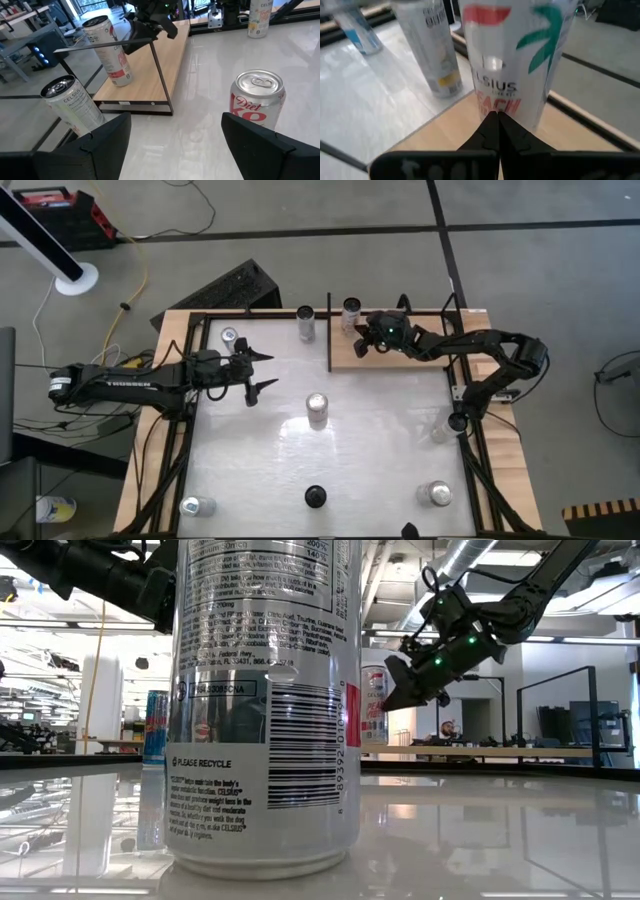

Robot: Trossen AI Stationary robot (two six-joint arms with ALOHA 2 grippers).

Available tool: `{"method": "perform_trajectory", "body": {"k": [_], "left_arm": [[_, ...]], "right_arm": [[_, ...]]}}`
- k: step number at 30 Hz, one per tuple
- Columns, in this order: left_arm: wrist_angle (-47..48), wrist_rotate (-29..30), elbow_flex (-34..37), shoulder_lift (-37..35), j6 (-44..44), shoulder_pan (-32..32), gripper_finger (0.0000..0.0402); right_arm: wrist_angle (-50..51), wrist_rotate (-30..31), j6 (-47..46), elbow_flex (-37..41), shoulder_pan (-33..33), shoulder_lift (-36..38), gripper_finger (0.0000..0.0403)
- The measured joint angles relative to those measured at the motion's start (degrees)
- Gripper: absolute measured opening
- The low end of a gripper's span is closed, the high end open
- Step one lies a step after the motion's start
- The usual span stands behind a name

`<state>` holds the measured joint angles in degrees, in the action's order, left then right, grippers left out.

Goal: Place canned beverage on shelf
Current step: Put the top white and pink soda can on the shelf

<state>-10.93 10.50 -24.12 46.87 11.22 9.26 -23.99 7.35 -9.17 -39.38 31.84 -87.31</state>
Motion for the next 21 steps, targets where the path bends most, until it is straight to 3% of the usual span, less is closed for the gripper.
{"method": "perform_trajectory", "body": {"k": [11, 21], "left_arm": [[0.0, 0.0, 0.0, 0.0, 0.1, 0.0, 0.0296], [-0.1, 0.3, 0.0, 0.0, 0.2, 0.0, 0.0296]], "right_arm": [[-1.9, -0.3, -1.2, -0.1, 0.4, -1.4, 0.0018], [-5.3, -2.0, -2.4, -2.4, -1.0, -8.6, 0.0018]]}}
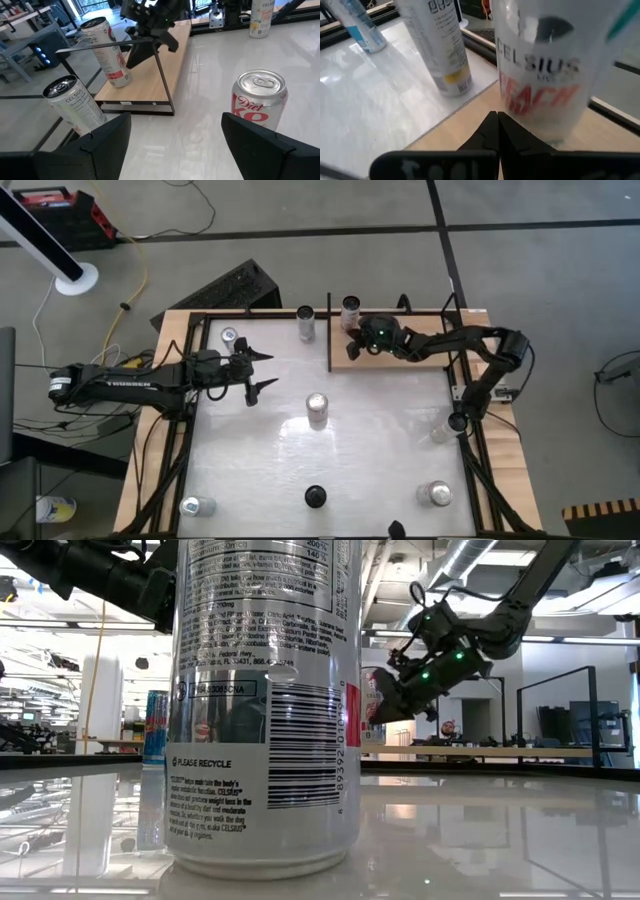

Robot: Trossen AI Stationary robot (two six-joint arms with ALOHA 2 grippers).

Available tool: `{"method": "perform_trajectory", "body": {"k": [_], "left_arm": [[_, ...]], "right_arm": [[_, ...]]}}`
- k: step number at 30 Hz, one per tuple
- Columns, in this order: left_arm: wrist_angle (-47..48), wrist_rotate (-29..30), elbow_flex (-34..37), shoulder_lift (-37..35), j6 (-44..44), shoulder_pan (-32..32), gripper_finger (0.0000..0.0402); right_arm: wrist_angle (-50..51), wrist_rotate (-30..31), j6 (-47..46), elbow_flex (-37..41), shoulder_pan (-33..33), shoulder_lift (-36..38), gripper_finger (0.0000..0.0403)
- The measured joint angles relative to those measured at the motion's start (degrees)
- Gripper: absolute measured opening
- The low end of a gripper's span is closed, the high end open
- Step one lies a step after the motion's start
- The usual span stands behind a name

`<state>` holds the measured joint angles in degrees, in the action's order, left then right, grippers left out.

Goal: Place canned beverage on shelf
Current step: Put the top white and pink soda can on the shelf

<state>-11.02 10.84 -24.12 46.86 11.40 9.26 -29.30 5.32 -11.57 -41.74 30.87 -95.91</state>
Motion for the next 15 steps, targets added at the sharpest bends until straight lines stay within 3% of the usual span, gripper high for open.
{"method": "perform_trajectory", "body": {"k": [7, 15], "left_arm": [[0.1, 0.1, 0.0, 0.0, 0.1, 0.0, 0.0296], [1.6, 0.1, 0.0, 0.0, -0.6, 0.0, 0.0296]], "right_arm": [[5.7, -0.2, 0.0, -4.1, -0.2, -1.4, 0.0018], [23.3, -1.5, 0.0, -5.0, -3.1, 8.9, 0.0020]]}}
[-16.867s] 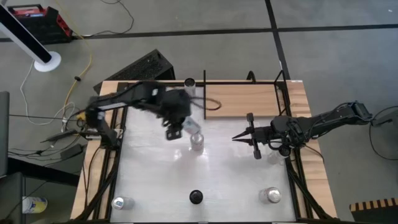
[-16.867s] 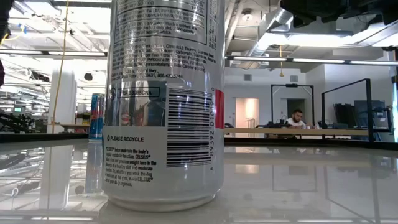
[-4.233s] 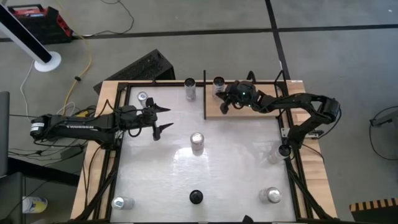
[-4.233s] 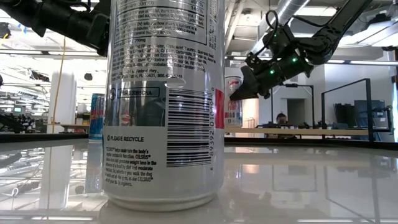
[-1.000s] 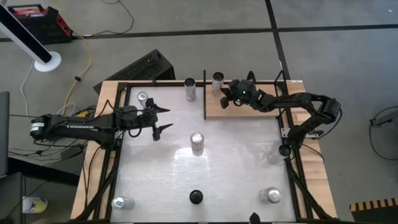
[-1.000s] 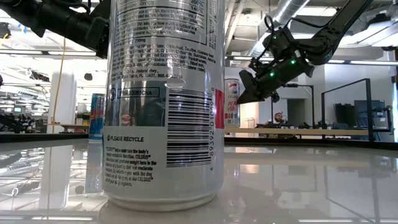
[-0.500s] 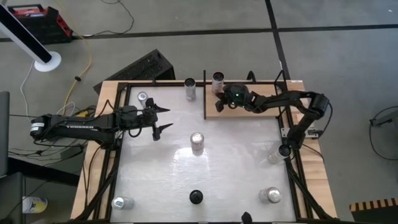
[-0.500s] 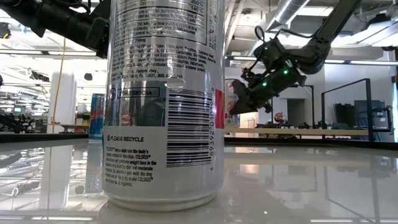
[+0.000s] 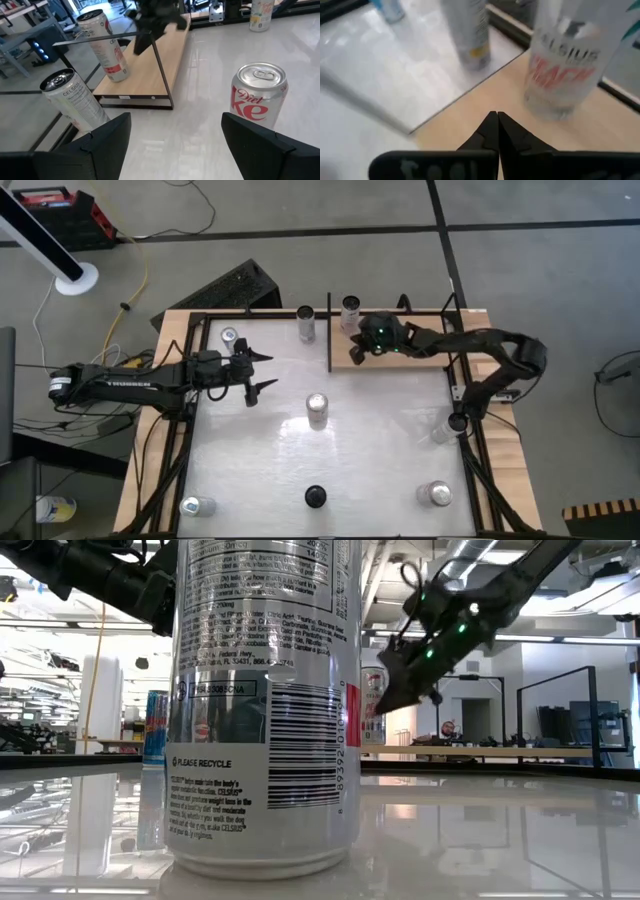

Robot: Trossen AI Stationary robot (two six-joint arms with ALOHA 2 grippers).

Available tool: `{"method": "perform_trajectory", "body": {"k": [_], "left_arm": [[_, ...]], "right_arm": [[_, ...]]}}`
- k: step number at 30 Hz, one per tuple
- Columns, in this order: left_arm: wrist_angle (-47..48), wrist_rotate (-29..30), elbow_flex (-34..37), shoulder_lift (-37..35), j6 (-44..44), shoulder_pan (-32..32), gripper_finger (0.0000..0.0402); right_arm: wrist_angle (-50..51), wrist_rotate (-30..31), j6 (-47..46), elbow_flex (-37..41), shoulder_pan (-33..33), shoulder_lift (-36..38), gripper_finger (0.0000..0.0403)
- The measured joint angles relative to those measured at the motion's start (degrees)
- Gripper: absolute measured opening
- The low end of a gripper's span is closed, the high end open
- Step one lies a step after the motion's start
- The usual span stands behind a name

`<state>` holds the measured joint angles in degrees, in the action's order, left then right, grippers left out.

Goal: Place canned beverage on shelf
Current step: Put the top white and pink soda can on the shelf, then put the top white and yellow soda can on the shelf

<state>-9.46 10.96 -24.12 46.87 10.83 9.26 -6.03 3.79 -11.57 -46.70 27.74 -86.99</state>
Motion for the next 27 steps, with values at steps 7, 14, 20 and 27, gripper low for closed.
{"method": "perform_trajectory", "body": {"k": [7, 14, 20, 27], "left_arm": [[-0.3, 0.0, 0.0, 0.0, -1.3, 0.0, 0.0296], [-0.8, 0.0, 0.0, 0.0, -2.3, 0.0, 0.0296], [-0.2, 7.4, -0.6, 0.0, -1.8, 0.3, 0.0296], [-1.6, 2.7, -7.3, 4.5, 1.1, 12.7, 0.0296]], "right_arm": [[16.3, -3.0, -0.7, 0.0, -8.0, 12.3, 0.0031], [15.6, -2.3, 1.7, 0.0, -22.3, 19.0, 0.0024], [11.6, 1.8, 9.4, 0.0, -32.5, 19.3, 0.0033], [11.1, 7.7, 11.8, 0.0, -36.2, 19.2, 0.0027]]}}
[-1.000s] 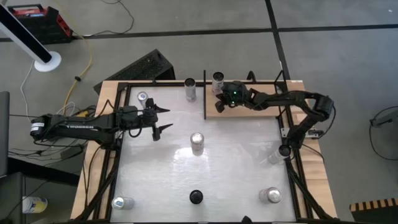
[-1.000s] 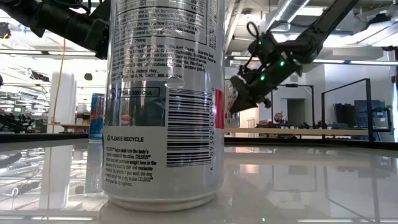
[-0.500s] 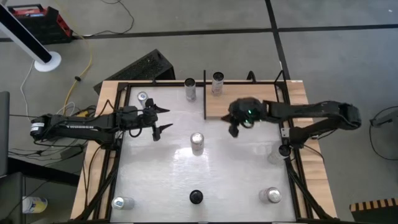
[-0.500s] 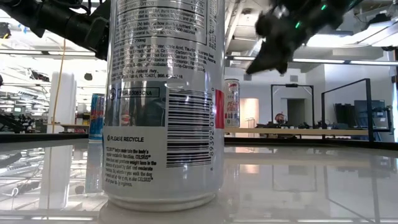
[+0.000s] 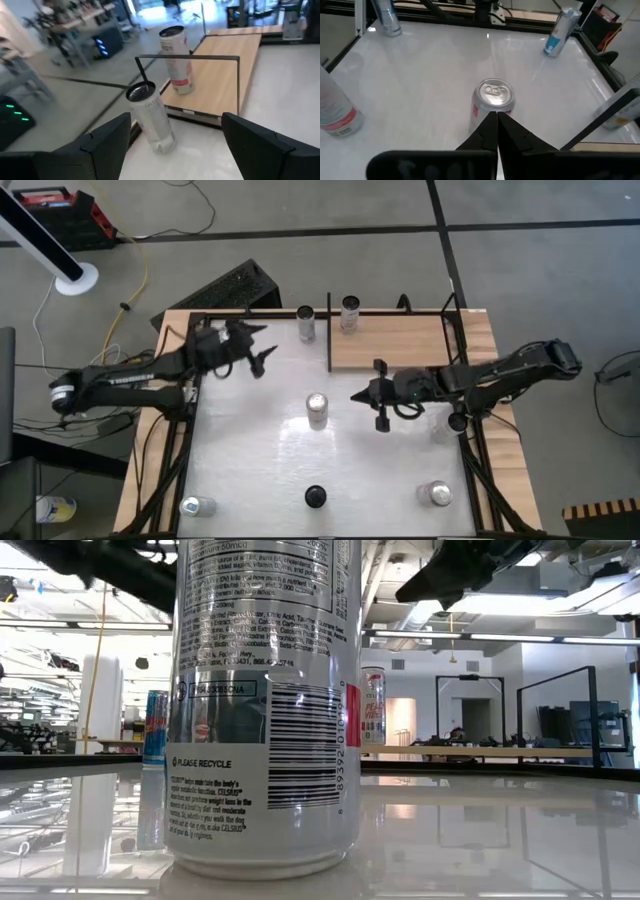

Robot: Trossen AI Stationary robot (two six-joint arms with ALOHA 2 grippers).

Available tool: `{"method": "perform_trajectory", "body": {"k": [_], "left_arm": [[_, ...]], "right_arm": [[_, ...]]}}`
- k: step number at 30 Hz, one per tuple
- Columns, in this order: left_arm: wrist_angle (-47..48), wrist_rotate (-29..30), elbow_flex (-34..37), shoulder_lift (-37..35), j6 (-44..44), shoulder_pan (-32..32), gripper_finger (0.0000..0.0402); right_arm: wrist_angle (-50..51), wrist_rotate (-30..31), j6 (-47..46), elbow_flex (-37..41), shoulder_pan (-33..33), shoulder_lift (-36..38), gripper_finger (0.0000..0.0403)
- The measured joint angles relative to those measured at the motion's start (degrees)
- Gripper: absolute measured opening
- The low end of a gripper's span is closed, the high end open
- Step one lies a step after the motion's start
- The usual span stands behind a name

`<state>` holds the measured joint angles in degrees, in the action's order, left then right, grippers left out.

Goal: Place canned beverage on shelf
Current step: Put the top white and yellow soda can on the shelf

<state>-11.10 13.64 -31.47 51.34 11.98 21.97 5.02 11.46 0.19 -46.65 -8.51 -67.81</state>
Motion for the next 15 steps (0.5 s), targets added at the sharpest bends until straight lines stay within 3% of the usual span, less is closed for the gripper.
{"method": "perform_trajectory", "body": {"k": [3, 6, 10, 15], "left_arm": [[-0.2, -10.9, -4.0, 5.5, -1.3, 7.4, 0.0296], [-2.1, -18.2, -7.2, 12.0, -2.1, 12.0, 0.0296], [-6.6, -19.8, -12.2, 20.0, -1.6, 14.5, 0.0297], [-5.8, -19.9, -20.2, 27.6, 3.6, 16.0, 0.0312]], "right_arm": [[-0.8, 0.5, 0.4, 0.0, 0.2, 0.0, 0.0025], [-0.7, 0.5, 0.5, 0.0, 0.9, 0.0, 0.0029], [-0.7, 0.5, 1.3, 0.0, 1.9, 0.0, 0.0033], [0.2, 0.5, 1.8, 0.0, 2.4, 0.0, 0.0029]]}}
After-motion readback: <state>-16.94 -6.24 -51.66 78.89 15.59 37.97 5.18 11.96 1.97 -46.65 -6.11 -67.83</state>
